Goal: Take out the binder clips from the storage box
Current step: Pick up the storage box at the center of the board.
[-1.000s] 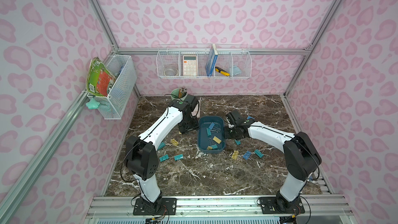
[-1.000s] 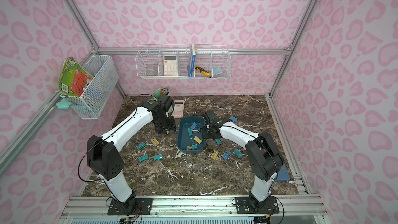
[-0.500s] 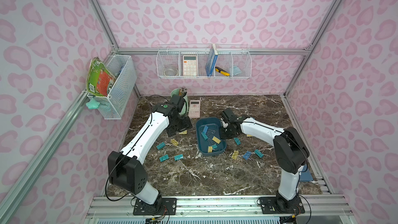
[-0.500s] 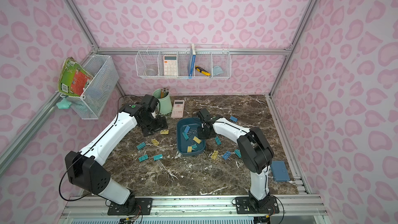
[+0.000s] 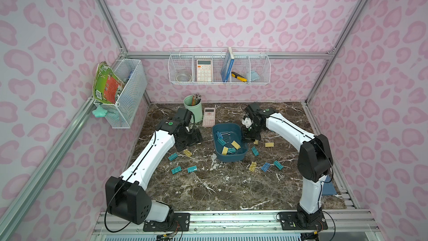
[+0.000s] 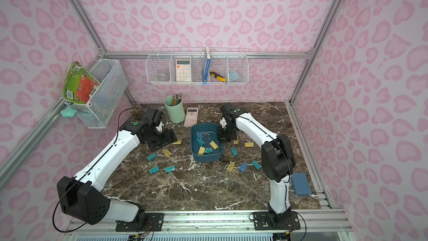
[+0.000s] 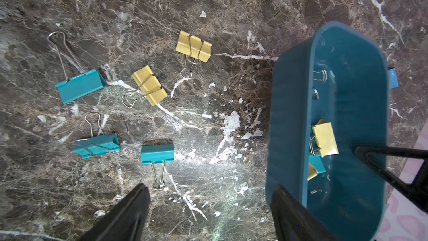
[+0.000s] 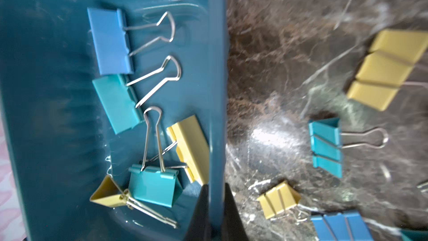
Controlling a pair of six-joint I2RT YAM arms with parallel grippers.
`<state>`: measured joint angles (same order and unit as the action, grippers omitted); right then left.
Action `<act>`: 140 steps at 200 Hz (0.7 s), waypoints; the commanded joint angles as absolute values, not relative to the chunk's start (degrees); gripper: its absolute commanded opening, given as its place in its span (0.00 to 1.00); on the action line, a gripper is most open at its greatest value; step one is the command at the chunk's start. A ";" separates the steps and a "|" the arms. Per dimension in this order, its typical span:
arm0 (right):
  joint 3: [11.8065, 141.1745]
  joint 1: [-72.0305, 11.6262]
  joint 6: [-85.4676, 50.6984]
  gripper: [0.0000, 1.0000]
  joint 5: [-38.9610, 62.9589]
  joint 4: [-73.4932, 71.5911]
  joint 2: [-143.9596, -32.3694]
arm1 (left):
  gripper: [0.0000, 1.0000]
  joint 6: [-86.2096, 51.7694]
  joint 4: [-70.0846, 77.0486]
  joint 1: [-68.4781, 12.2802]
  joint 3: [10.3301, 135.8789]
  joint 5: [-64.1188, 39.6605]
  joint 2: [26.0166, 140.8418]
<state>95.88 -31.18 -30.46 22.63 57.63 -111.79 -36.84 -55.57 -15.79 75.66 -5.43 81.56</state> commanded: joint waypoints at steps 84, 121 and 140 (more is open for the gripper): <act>106.41 -32.72 -30.72 0.00 22.55 69.55 -118.27 | 0.89 -36.45 -53.28 -15.21 72.25 -6.98 78.05; 99.70 -31.14 -35.51 0.00 18.46 57.75 -114.83 | 0.89 -36.47 -54.31 -15.21 72.91 -7.20 78.88; 95.69 -33.04 -37.15 0.00 14.29 50.75 -113.91 | 0.89 -36.65 -55.30 -15.21 73.72 -7.33 79.66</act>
<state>98.91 -31.14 -34.30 18.81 60.62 -114.85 -36.25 -53.47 -15.31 72.71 -6.87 78.89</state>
